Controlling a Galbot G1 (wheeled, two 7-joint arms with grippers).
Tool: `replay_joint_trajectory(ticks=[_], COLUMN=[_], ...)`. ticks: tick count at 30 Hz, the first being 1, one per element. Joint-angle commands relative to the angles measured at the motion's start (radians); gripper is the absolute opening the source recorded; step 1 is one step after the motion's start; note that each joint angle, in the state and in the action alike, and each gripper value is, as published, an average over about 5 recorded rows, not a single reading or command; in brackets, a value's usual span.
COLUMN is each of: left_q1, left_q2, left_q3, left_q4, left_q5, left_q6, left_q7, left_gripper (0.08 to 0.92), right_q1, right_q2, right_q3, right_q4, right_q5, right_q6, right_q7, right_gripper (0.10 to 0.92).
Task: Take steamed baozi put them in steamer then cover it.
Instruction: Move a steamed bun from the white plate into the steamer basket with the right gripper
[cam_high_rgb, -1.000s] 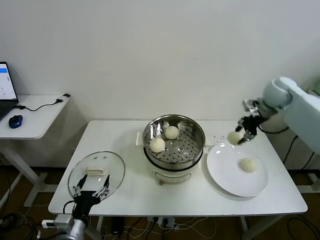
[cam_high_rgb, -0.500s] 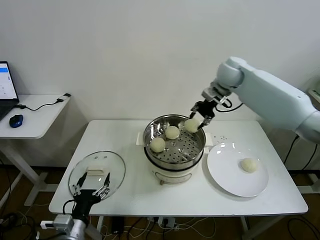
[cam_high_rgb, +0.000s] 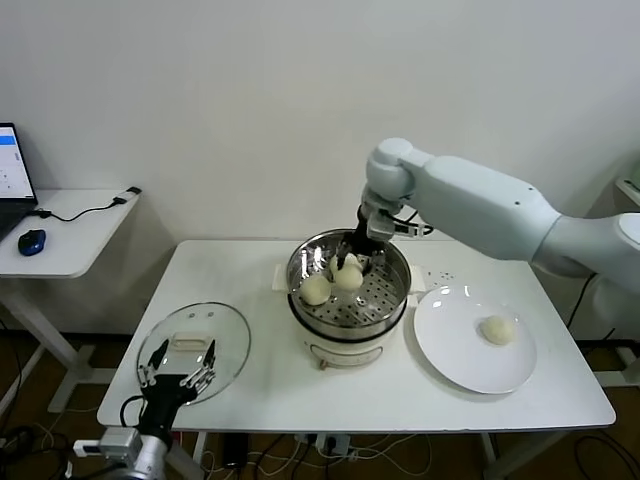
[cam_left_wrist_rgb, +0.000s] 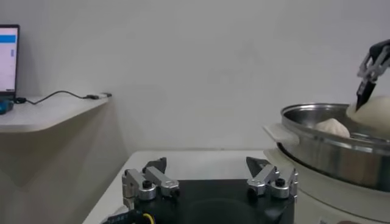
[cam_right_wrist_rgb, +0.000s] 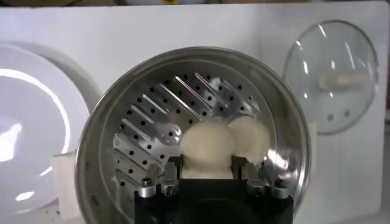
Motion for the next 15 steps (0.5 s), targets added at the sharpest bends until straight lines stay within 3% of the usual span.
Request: replay_joint_trajectory(ticks=[1,15], left_q1=[0.001,-0.005], left_q2=[0.001,0.009], left_q3=[0.003,-0.002], left_q4=[-0.004,-0.007], left_q5=[-0.002,-0.012], left_q6=[0.000,-0.002], left_q7=[0.002,0.003], left_gripper=[0.823,0.823], right_q1=[-0.033,-0.068], right_q2=[0.030,0.009], right_q3=[-0.045,-0.063], right_q4=[0.049,0.077], right_q5=[-0.087,-0.032], right_q6=[0.129,0.129], right_q7=[0.023,0.007], right_gripper=[0.543,0.543])
